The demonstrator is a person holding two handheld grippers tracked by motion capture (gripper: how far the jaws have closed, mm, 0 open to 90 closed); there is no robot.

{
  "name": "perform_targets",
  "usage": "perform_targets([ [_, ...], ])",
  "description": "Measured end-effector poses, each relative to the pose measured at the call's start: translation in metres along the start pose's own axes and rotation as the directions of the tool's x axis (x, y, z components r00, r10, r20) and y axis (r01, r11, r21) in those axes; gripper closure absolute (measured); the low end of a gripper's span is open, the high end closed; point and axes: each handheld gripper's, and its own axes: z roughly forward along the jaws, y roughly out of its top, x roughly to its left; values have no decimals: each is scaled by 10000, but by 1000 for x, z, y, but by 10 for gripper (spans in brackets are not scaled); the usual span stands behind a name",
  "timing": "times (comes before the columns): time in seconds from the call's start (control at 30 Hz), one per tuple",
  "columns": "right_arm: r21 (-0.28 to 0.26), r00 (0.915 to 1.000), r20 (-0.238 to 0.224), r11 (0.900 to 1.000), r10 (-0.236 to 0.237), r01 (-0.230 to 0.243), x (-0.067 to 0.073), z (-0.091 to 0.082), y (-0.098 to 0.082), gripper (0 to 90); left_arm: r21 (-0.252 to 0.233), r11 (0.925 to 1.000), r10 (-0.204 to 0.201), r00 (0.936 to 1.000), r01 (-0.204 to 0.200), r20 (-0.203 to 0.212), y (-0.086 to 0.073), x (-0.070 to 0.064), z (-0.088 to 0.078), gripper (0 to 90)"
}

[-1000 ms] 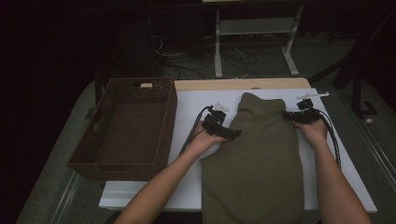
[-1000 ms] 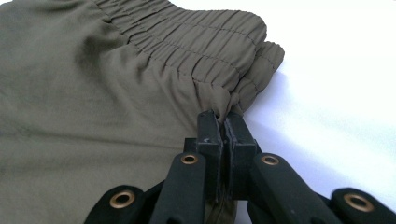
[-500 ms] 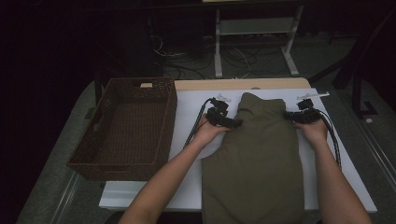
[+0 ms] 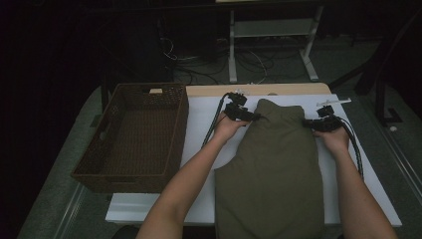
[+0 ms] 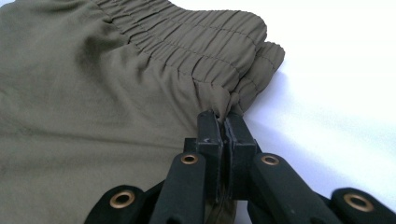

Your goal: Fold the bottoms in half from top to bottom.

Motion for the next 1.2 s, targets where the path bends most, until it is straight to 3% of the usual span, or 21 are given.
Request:
perform_targets([
  [0.17, -6, 10000, -36, 10000, 17, -17, -1, 0, 0, 858, 169, 9995, -262, 9995, 264, -153, 9, 5, 13, 383],
  [0.3, -15, 10000, -64, 10000, 36, -36, -1, 0, 0, 858, 204, 9977, -643, 9979, 642, 60, 12, 7, 21, 405],
  [0.4, -4, 9999, -151, 10000, 73, -73, -2, 1, -1, 858, 495, 9975, -490, 9987, 495, -114, 11, 7, 29, 423],
  [0.67, -4, 9999, -148, 10000, 37, -37, -3, 1, -1, 858, 1102, 9930, -419, 9991, 419, -27, 4, 7, 45, 509],
  [0.9, 12, 9999, -144, 10000, 25, -25, -3, 2, -2, 858, 1384, 9903, 131, 9999, -115, -104, 7, 4, 47, 550],
  [1.03, 32, 9999, -156, 10000, 49, -49, -3, 2, -2, 858, 1561, 9876, 180, 9998, -164, -83, 8, 1, 48, 622],
  [1.13, 39, 9998, -159, 10000, 71, -70, -3, 2, -2, 857, 1640, 9864, -142, 9997, 110, 180, 7, 2, 48, 715],
  [1.2, 26, 9998, -174, 10000, 85, -85, -3, 3, -2, 857, 1636, 9865, -132, 9996, 90, 250, 6, 0, 48, 777],
])
